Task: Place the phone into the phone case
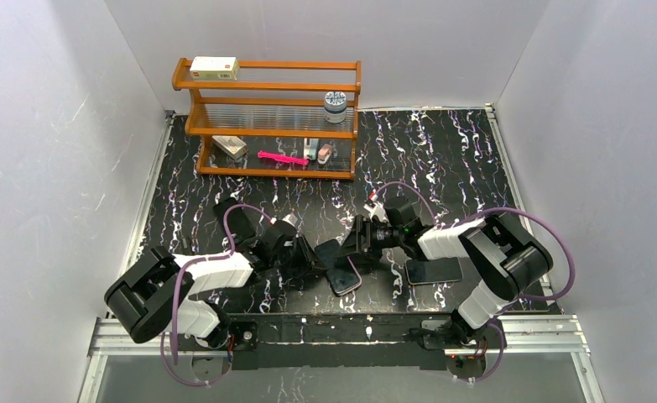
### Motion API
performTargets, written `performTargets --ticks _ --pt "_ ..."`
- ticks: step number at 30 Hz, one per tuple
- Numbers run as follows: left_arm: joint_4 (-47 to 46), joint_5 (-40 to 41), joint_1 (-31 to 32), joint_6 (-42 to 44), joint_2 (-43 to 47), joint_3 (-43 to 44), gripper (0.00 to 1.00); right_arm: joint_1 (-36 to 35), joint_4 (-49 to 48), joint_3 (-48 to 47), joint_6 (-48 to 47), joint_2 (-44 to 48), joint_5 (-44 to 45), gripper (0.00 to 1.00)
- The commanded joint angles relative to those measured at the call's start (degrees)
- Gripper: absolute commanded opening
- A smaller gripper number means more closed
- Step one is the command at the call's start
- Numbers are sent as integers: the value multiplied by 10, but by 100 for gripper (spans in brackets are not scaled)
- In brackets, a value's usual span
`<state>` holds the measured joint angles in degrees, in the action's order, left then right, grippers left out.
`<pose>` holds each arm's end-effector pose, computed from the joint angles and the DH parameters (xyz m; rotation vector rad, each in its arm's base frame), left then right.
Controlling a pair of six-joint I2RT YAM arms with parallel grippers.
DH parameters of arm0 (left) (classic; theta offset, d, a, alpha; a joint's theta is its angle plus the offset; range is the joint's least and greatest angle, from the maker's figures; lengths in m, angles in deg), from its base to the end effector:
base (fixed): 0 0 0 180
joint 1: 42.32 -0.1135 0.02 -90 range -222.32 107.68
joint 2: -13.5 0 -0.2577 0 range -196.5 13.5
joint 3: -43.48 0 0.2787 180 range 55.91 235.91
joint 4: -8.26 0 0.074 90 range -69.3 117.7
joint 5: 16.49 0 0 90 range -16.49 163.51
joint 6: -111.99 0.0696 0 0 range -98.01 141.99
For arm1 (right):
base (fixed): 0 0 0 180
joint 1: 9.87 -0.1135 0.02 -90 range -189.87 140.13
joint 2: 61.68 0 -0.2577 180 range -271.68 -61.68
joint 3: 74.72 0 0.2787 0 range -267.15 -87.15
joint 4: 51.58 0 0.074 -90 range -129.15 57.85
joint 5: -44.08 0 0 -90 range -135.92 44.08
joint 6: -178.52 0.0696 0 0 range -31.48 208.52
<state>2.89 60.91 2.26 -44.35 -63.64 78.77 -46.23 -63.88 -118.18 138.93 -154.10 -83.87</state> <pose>0.1919 -0.2104 0.0944 -0.3375 2.4987 -1.2033 0.2301 0.2226 0.0838 -0.1220 2.5190 1.4785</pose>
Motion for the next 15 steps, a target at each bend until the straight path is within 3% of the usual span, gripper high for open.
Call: performTargets --ticks 1,8,15 --pt "-18 -9 21 -11 22 -2 10 -14 -159 13 102 9 -92 72" --pt "-17 -18 21 -18 32 -8 13 -13 -203 60 125 2 -82 60" --pt "-80 -43 26 -52 11 -28 13 -13 -214 76 134 -18 -55 51"
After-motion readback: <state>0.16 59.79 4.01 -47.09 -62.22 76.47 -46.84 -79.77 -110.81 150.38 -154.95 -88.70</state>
